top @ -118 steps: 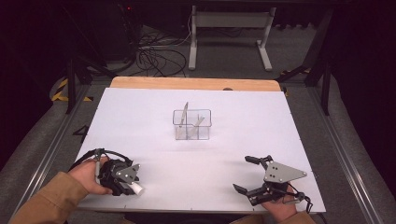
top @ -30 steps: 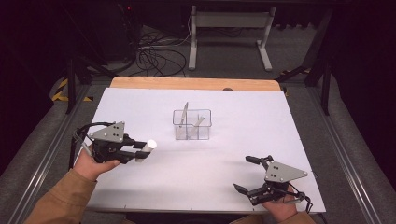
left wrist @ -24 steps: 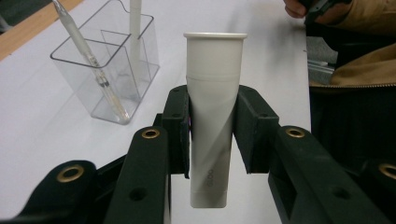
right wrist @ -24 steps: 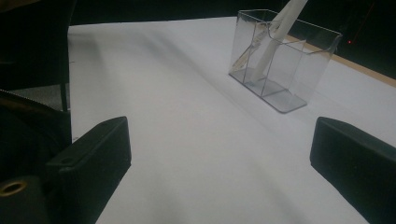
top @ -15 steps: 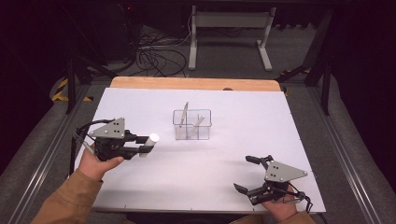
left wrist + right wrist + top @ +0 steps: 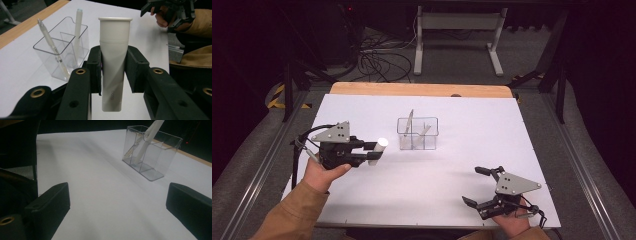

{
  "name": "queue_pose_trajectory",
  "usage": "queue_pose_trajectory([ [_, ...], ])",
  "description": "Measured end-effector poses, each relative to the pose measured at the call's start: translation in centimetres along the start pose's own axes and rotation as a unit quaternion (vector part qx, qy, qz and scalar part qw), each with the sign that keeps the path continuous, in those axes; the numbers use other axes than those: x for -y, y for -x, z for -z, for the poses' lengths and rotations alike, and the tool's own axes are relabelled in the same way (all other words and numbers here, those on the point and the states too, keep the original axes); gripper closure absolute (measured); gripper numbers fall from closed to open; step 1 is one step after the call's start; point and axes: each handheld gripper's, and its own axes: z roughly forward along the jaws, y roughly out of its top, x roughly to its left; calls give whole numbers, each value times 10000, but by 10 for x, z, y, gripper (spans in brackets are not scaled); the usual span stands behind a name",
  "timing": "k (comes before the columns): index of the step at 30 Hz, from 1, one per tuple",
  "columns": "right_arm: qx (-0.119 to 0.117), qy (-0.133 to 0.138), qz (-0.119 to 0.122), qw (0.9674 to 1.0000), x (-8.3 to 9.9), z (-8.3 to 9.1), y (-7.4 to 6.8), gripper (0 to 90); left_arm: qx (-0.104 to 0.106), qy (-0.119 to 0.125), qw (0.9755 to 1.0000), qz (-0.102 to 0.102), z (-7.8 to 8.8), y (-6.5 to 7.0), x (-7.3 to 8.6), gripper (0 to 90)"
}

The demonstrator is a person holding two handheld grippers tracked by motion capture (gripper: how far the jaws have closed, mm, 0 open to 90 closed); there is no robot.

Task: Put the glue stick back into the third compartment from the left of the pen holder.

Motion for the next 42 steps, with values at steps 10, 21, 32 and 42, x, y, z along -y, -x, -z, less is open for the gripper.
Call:
queue_pose_trajectory([
  [10, -14, 13, 4, 10000, 0, 1, 1, 59, 48, 337, 9991, 267, -12, -4, -16, 683],
  [21, -19, 8, 20, 10000, 0, 1, 1, 59, -142, 818, 9952, 526, -32, -7, -27, 682],
  [32, -31, 11, 21, 10000, 0, 2, 0, 59, -246, 988, 9938, 451, -63, -8, -39, 682],
  [42, -36, 27, 40, 10000, 1, 3, 1, 59, -345, 1154, 9916, 464, -89, -12, -51, 681],
])
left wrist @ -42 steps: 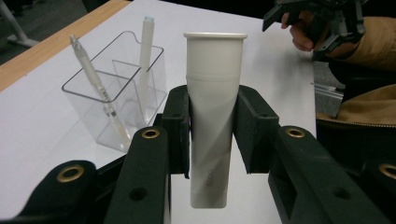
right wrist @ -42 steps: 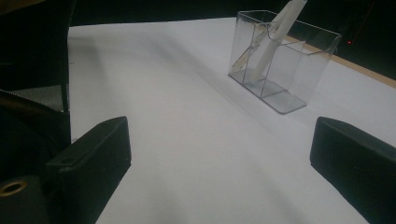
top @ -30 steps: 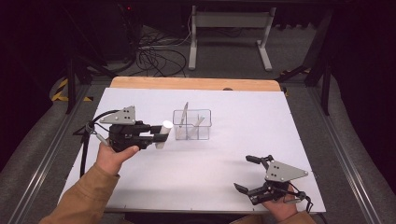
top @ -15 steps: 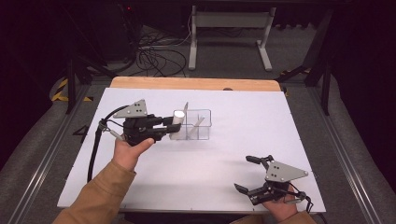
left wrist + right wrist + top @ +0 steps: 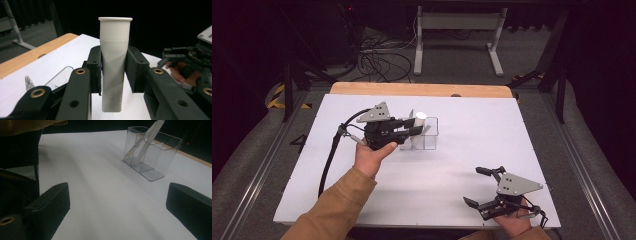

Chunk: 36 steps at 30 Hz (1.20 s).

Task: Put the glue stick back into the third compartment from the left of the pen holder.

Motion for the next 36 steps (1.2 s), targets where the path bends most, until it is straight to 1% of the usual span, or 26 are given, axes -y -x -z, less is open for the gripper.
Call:
queue_pose_trajectory([
  [6, -10, 7, 0, 10000, 0, 1, 0, 59, -142, 122, 9998, 17, -16, -3, -4, 681],
  [11, -9, 6, -2, 10000, 0, 1, 0, 59, -322, 187, 9993, 15, -24, -7, -5, 681],
  [13, -13, 9, -3, 10000, 0, 1, 0, 59, -370, 231, 9990, 74, -27, -10, -4, 681],
  [15, -15, 8, -2, 10000, 0, 1, 0, 59, -452, 269, 9985, 119, -30, -13, -4, 681],
  [17, -19, 11, -5, 10000, 0, 1, 0, 59, -545, 324, 9979, 121, -33, -16, -4, 681],
  [19, -18, 16, 0, 10000, 0, 1, 0, 59, -696, 339, 9970, 76, -36, -18, -4, 681],
  [22, -21, 13, -12, 10000, 0, 2, 0, 59, -818, 381, 9959, 88, -41, -22, -2, 681],
  [24, -33, 14, -18, 10000, 0, 2, 0, 59, -828, 418, 9956, 141, -44, -25, -1, 681],
  [26, -40, 15, -22, 10000, 0, 2, 0, 59, -887, 442, 9949, 175, -48, -28, 1, 681],
  [28, -35, 28, -15, 10000, 0, 2, 0, 59, -871, 514, 9946, 213, -52, -32, 3, 681],
  [31, -36, 31, -18, 10000, 0, 2, 0, 59, -931, 494, 9941, 261, -57, -38, 5, 680],
  [33, -40, 32, -28, 10000, 0, 2, 0, 59, -950, 415, 9942, 287, -61, -42, 7, 680],
  [34, -41, 34, -29, 10000, 0, 2, 0, 59, -947, 403, 9943, 275, -62, -44, 8, 680],
  [36, -40, 37, -20, 10000, 0, 2, 0, 59, -900, 389, 9946, 341, -64, -47, 10, 681],
])
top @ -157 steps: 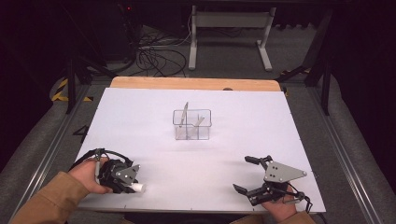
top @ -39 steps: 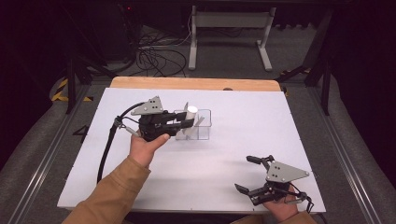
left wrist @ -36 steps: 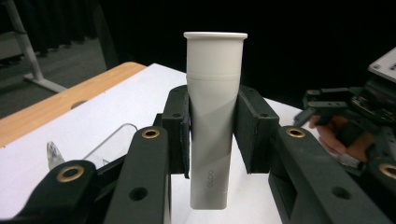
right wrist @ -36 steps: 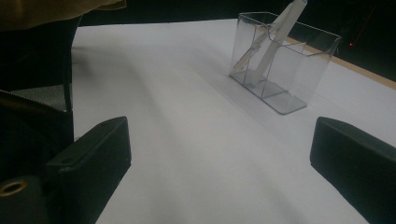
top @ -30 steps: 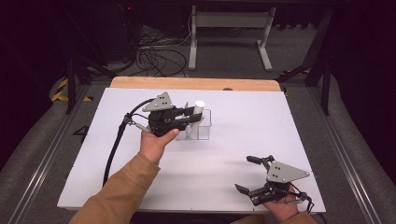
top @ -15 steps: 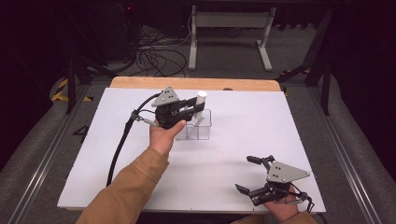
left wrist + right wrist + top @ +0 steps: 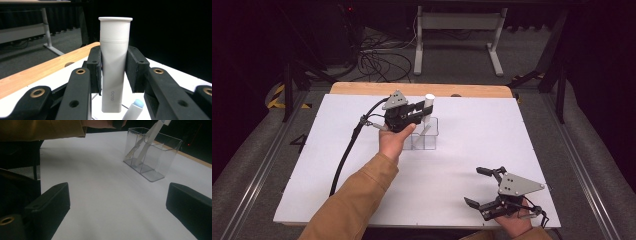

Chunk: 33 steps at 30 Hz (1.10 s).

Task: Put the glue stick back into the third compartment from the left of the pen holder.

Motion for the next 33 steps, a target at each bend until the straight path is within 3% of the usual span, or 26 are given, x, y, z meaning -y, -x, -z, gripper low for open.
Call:
queue_pose_trajectory([
  [11, -4, -4, -1, 10000, 0, 0, 0, 59, 30, -51, 10000, 25, -5, -3, 4, 681],
  [20, -3, -1, 7, 10000, 0, 0, 0, 59, 243, -194, 9995, 71, -11, -6, 10, 681],
  [29, 1, -7, 22, 10000, 0, 0, 0, 59, 329, -291, 9989, 149, -15, -7, 14, 676],
  [33, -2, -6, 21, 10000, 0, 1, 0, 59, 259, -202, 9993, 177, -9, -7, 10, 559],
])
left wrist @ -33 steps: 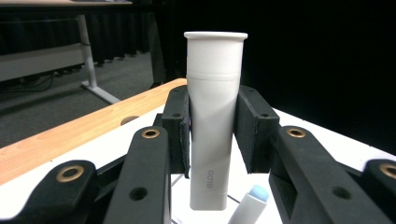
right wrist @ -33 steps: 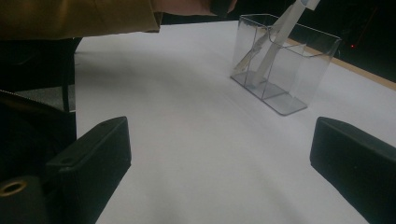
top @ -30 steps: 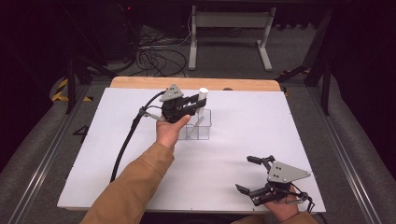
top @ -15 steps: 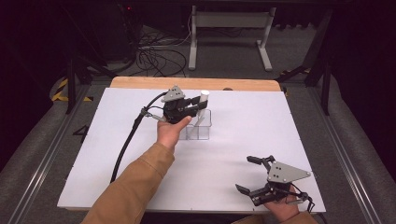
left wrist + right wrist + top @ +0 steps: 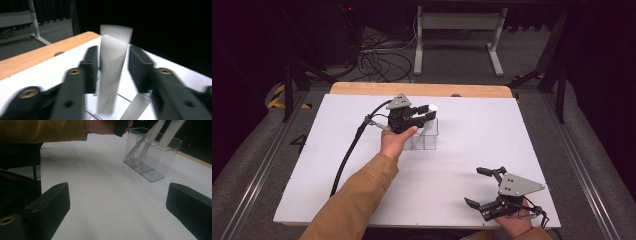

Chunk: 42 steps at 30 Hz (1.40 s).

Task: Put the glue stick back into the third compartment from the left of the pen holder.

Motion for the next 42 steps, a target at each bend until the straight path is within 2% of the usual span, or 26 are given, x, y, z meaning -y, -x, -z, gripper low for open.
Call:
queue_pose_trajectory([
  [5, -9, 10, -20, 10000, 0, -1, 0, 59, -61, 233, 9996, -156, 14, 0, -10, 471],
  [11, -25, 9, -10, 10000, -1, -2, 1, 59, -82, 207, 9995, -238, 29, 2, -15, 460],
  [14, -20, 22, -16, 10000, -1, -2, 1, 59, -87, 170, 9990, -412, 38, 5, -17, 444],
  [21, -5, 9, -12, 10000, -1, -2, 2, 59, -30, 273, 9981, -543, 68, 12, -19, 408],
  [24, 22, 22, -25, 10000, -1, -2, 2, 59, 72, 328, 9980, -532, 81, 18, -19, 381],
  [26, 43, 5, -26, 10000, -1, -2, 2, 59, 67, 325, 9977, -596, 91, 23, -18, 370],
  [34, 165, -12, -85, 9998, -2, -3, 4, 59, -25, 257, 9965, -794, 128, 36, -10, 321],
  [42, 229, -36, -117, 9997, -2, -2, 5, 59, -46, 151, 9966, -807, 153, 41, 7, 291],
])
